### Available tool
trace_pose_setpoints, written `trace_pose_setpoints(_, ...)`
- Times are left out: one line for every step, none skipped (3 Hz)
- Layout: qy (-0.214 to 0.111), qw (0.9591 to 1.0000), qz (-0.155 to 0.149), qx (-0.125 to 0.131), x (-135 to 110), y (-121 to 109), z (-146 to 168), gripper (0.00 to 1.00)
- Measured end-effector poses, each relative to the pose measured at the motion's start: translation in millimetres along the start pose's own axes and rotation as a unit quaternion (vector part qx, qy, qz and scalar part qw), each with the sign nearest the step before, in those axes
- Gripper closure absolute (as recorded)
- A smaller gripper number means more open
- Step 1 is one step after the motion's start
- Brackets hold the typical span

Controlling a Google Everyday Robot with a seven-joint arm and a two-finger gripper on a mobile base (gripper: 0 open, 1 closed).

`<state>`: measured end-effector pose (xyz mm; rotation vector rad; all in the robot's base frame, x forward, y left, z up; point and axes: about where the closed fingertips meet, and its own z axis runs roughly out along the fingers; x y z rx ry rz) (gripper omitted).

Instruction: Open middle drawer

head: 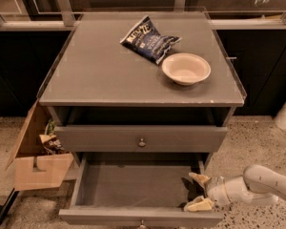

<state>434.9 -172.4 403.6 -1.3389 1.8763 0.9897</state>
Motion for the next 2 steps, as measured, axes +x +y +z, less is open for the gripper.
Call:
trace_pose_setpoints(-0.015,0.9997,-0.019,0.001,-17.8,11.0,-6.5,0.0)
trace_pose_setpoints(-0.015,0.9997,-0.019,0.001,-17.8,11.0,-6.5,0.0)
